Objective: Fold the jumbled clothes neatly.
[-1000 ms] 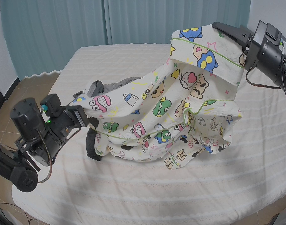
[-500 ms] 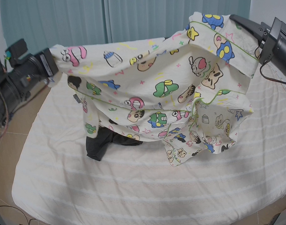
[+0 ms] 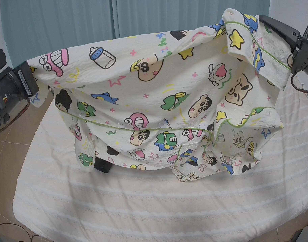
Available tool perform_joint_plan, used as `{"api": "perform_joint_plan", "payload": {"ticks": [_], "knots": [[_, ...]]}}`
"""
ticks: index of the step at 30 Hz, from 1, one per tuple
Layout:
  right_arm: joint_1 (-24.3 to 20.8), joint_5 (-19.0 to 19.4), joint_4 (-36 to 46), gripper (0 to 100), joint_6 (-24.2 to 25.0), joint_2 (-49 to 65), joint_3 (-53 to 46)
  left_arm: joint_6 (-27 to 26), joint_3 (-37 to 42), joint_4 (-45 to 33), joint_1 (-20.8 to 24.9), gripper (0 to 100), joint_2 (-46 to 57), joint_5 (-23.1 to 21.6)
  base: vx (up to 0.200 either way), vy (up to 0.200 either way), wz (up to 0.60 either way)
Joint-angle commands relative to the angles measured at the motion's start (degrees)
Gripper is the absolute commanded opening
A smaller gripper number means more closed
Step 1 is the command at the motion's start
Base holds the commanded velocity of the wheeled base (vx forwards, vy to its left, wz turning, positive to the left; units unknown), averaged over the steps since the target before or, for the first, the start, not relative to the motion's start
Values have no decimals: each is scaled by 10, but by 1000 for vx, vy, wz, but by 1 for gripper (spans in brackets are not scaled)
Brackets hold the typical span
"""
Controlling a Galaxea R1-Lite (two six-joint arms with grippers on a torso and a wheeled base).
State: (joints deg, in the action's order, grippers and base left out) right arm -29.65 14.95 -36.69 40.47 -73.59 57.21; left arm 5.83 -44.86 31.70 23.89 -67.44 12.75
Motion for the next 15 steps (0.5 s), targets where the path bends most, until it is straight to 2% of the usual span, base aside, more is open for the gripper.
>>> {"api": "perform_joint_plan", "payload": {"ticks": [1, 2, 15], "knots": [[-7, 1, 0, 0, 1, 3, -8, 1, 29, 1, 0, 0, 15, 2, 0, 0, 0], [-8, 1, 0, 0, 2, 3, -11, 1, 35, 1, 0, 0, 16, 2, 0, 0, 0], [-9, 2, 0, 0, 4, 13, -23, 1, 58, 3, 1, 0, 28, 2, -200, 0, 0]]}}
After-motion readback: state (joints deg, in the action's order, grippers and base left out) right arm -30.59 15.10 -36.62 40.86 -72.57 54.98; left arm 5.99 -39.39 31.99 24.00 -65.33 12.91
